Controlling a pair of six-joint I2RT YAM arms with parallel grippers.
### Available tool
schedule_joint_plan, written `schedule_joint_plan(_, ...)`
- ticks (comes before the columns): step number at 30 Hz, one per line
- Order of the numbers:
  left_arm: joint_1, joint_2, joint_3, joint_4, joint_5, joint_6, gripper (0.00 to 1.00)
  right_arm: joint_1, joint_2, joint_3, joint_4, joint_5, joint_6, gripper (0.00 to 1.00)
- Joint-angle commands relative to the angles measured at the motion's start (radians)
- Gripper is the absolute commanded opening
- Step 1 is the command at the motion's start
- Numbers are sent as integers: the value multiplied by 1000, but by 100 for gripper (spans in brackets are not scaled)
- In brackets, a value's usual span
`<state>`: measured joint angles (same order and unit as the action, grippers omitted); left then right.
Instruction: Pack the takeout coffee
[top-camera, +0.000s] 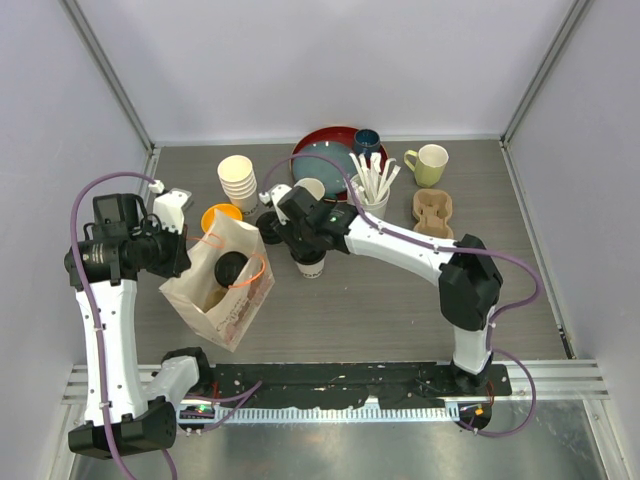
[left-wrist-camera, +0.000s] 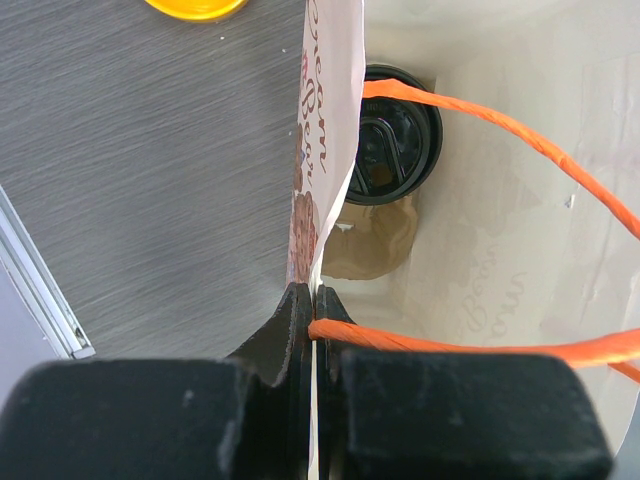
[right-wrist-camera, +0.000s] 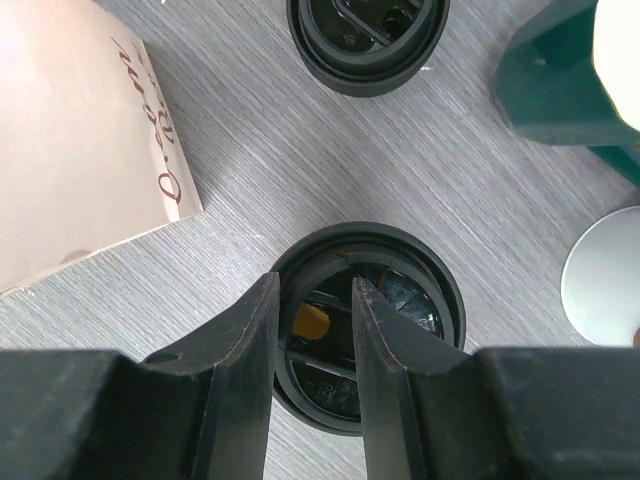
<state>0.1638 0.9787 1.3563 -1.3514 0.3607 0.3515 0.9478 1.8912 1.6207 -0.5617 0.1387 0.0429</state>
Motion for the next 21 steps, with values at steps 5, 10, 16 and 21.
schedule_joint_plan(5, -1, -5, 10, -121, 17, 20, 0, 5, -158, -159, 98, -57, -21, 42)
schedule_joint_plan(10, -3, -5, 9, -121, 26, 18, 0, 9, -202, -160, 98, -47, -35, 56)
schedule_joint_plan(16, -1, -8, 12, -130, 26, 21, 0, 35, -231, -145, 100, -24, -61, 59)
schedule_joint_plan(21, -1, -11, 12, -132, 23, 21, 0, 68, -218, -147, 54, 68, -40, 49)
